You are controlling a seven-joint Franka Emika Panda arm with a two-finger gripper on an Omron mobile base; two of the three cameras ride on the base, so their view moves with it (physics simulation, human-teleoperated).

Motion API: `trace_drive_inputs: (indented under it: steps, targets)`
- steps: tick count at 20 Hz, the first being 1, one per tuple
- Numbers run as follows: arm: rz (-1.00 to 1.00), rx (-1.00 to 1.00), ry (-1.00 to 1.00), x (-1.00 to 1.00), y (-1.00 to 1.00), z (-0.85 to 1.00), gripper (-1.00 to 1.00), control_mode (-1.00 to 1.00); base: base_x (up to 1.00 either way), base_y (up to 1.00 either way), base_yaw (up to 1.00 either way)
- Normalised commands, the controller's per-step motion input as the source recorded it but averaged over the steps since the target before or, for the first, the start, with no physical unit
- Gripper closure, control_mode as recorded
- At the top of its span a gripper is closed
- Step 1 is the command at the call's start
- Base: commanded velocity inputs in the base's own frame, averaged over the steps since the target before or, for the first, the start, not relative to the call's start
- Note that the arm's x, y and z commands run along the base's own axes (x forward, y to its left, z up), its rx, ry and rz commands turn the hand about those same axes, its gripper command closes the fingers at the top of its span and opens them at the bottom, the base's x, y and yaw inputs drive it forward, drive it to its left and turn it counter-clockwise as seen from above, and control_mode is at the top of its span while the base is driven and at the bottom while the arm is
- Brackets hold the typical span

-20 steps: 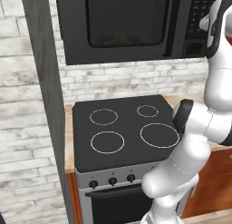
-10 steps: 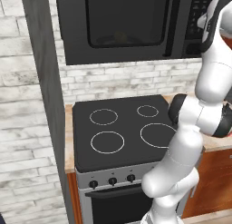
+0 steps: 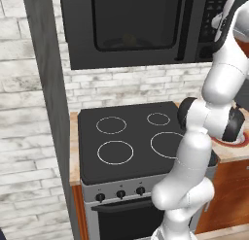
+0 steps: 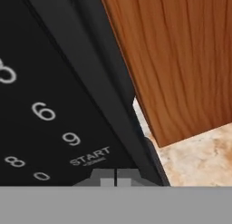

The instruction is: Pick the potato from the counter and place it in the microwave. Then turn on the microwave.

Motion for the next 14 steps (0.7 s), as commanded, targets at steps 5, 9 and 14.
trace_drive_inputs:
  steps: [5, 9, 14]
  targets:
    - [0.01, 0.06, 0.00, 0.15, 0.00, 0.00, 1.00, -1.00, 0.00, 0.00, 0.00]
    - [0.02, 0.05, -0.02, 0.03, 0.00, 0.02, 1.00, -1.00, 0.00, 0.00, 0.00]
    - [0.04, 0.04, -0.09, 0.00, 0.00, 0.13, 1.00, -1.00, 0.00, 0.00, 0.00]
